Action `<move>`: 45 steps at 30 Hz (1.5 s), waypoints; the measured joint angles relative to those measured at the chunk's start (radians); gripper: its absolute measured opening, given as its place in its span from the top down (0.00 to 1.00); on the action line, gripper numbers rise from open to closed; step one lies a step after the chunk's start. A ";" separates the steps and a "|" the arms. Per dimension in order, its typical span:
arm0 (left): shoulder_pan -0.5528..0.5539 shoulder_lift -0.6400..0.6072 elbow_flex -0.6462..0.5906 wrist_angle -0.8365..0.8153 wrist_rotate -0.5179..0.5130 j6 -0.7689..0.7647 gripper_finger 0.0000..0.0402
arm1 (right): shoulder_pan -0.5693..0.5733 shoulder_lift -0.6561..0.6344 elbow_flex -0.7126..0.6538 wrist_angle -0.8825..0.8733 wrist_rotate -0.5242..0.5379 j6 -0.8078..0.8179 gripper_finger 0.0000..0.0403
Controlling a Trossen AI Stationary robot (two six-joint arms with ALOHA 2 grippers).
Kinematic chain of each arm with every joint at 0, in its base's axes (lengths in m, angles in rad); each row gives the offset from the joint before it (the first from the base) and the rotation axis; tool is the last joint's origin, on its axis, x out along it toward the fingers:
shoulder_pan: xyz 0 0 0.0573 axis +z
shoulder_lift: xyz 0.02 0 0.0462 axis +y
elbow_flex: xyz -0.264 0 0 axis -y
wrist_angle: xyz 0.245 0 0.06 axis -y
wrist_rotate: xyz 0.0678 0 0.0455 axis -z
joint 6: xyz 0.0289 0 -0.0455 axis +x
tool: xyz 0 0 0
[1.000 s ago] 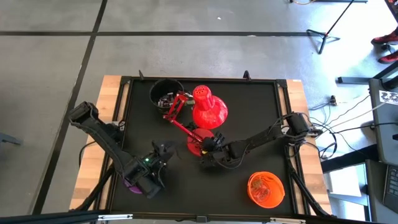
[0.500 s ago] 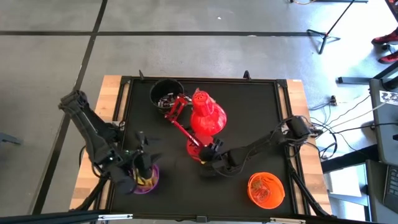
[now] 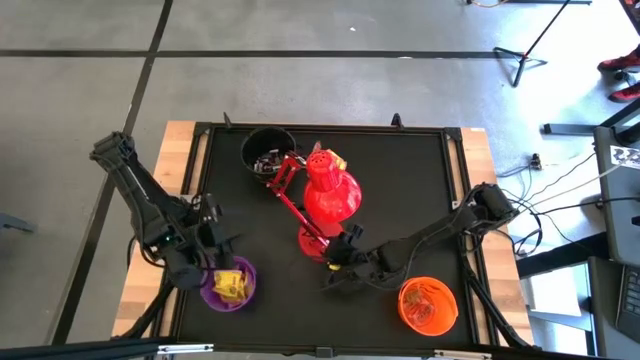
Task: Organize candy in baskets
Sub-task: Put the brown chocolate bar into the black bucket
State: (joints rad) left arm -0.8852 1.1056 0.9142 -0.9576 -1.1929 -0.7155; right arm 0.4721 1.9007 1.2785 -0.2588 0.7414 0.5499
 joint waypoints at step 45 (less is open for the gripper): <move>0.086 -0.589 -0.253 0.210 0.073 0.147 0.44 | -0.449 -0.328 -0.535 0.607 -0.302 -0.217 0.71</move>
State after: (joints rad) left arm -0.7997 0.5168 0.6617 -0.7475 -1.1203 -0.5689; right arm 0.0231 1.5732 0.7439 0.3481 0.4395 0.3328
